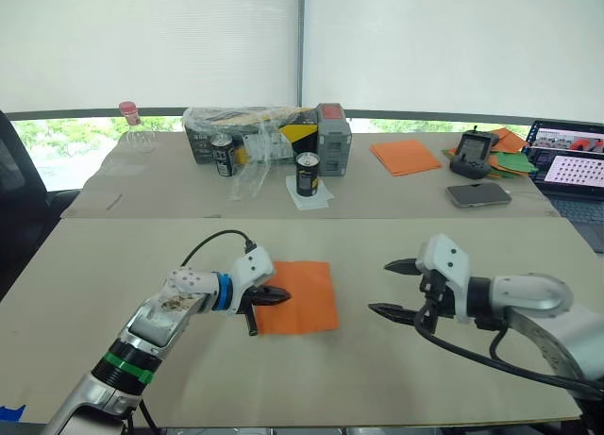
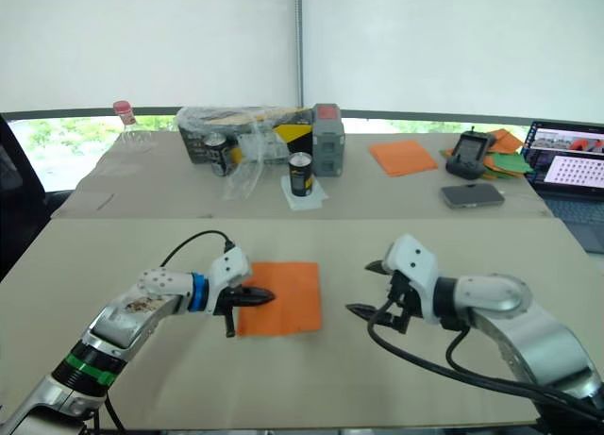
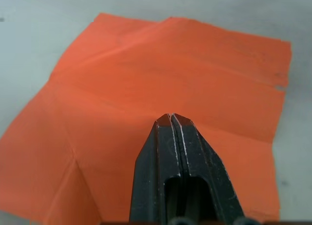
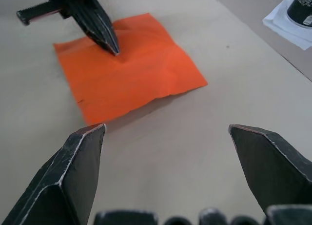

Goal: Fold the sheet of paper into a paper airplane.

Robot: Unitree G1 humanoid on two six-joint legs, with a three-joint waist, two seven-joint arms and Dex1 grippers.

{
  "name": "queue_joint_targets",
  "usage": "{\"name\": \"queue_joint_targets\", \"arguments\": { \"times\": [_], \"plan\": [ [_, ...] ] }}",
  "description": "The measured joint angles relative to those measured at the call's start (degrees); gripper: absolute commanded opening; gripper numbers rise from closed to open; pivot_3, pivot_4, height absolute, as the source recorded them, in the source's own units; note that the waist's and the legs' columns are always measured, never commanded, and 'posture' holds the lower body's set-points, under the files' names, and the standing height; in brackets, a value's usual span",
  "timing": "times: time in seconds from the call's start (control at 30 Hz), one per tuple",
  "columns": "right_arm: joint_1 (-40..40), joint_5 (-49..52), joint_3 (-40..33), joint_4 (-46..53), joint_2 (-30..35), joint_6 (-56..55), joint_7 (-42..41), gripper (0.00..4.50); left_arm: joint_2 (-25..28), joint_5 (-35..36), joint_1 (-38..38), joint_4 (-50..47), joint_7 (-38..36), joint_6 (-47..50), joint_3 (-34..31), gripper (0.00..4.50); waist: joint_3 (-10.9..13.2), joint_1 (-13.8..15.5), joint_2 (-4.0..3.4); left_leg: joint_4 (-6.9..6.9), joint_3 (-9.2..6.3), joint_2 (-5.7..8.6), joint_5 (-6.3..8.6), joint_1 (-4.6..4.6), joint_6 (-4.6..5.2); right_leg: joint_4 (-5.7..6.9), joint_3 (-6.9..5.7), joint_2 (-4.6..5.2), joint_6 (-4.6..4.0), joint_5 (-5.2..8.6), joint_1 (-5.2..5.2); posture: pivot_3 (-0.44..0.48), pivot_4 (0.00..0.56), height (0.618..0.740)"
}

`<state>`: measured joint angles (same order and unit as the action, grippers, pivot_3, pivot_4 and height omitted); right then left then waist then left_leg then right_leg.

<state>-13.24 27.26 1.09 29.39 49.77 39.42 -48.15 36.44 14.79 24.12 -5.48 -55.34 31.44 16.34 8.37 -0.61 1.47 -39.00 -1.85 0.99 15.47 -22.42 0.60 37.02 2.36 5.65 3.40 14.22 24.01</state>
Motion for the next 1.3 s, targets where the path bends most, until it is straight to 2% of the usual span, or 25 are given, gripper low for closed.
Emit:
{"name": "queue_joint_targets", "arguments": {
  "times": [0.03, 0.07, 0.27, 0.43, 0.57, 0.77, 1.0, 1.17, 1.3],
  "plan": [
    [-0.53, -0.09, 0.77, -0.61, -0.74, 0.15, 0.13, 3.97, 0.12, 0.08, -0.44, -0.28, 0.10, 0.09, -0.57, 0.00, 0.00, -0.01, 0.00, 0.00, 0.00, 0.00, 0.00, 0.00, 0.00, 0.00, 0.00, 0.00, 0.00, 0.00, 0.00, 0.000, 0.150, 0.740],
    [-1.01, -0.15, 1.56, -1.22, -1.41, 0.31, 0.21, 3.77, 0.45, 0.21, -0.92, -0.63, 0.14, 0.21, -1.28, 0.00, 0.00, -0.02, 0.00, 0.00, 0.01, 0.00, 0.00, -0.01, 0.00, 0.00, 0.00, 0.01, 0.00, 0.00, 0.01, 0.000, 0.150, 0.740],
    [-3.72, -4.27, 6.39, -6.91, -2.38, -0.07, 0.04, 1.68, 1.59, 1.21, -7.52, -4.38, 1.73, 2.21, -5.57, 0.00, 0.00, -0.12, -0.01, 0.00, 0.03, 0.00, 0.00, 0.01, 0.00, 0.00, 0.02, 0.02, 0.00, 0.00, 0.02, 0.000, 0.150, 0.740],
    [-7.42, -8.33, 10.34, -11.23, -3.47, -0.90, -0.59, 0.03, -2.01, 2.38, -11.78, -8.79, 4.10, 2.10, -6.01, 0.00, 0.00, 0.24, -0.01, -0.01, 0.02, 0.01, 0.00, -0.01, 0.00, 0.00, 0.01, 0.04, 0.00, 0.00, 0.02, 0.000, 0.150, 0.740],
    [-8.19, -9.98, 11.96, -13.10, -3.71, -1.66, -2.09, 0.03, -3.91, 2.25, -12.60, -8.85, 8.05, 1.81, -7.23, 0.00, 0.00, 0.10, -0.01, -0.01, 0.02, 0.00, 0.00, 0.01, 0.00, 0.03, 0.02, 0.03, 0.00, 0.00, 0.02, 0.000, 0.150, 0.740],
    [-10.13, -13.79, 16.22, -18.20, -6.41, -6.13, -4.96, 0.03, -2.50, 1.52, -15.16, -9.89, 9.68, 1.68, -7.63, 0.00, -0.01, -0.25, -0.02, 0.02, 0.04, -0.02, 0.00, 0.07, 0.00, 0.05, 0.04, 0.01, 0.00, 0.00, 0.02, 0.000, 0.150, 0.740],
    [-15.79, -17.07, 20.27, -26.91, -14.72, -10.83, -6.95, 0.03, -1.96, 1.25, -16.12, -11.07, 10.31, 1.77, -7.54, 0.00, -0.03, -0.26, -0.03, 0.03, 0.05, -0.02, 0.00, 0.12, -0.01, 0.07, 0.06, 0.01, -0.01, 0.00, 0.01, 0.000, 0.150, 0.740],
    [-17.87, -16.61, 20.01, -28.34, -18.77, -10.96, -8.08, 0.03, -1.96, 1.33, -16.91, -11.73, 10.91, 1.73, -7.74, 0.00, -0.03, -0.17, -0.04, 0.02, 0.04, -0.02, 0.00, 0.13, -0.01, 0.08, 0.05, 0.02, -0.01, 0.00, 0.00, 0.000, 0.150, 0.740],
    [-18.52, -13.03, 16.69, -28.32, -20.71, -7.59, -8.20, 0.03, -1.79, 2.66, -19.19, -12.76, 10.93, 1.85, -9.56, 0.00, -0.03, -0.21, -0.04, 0.04, 0.03, -0.03, 0.00, 0.12, -0.01, 0.08, 0.06, 0.02, -0.01, 0.00, 0.04, 0.000, 0.150, 0.740]
  ]
}}
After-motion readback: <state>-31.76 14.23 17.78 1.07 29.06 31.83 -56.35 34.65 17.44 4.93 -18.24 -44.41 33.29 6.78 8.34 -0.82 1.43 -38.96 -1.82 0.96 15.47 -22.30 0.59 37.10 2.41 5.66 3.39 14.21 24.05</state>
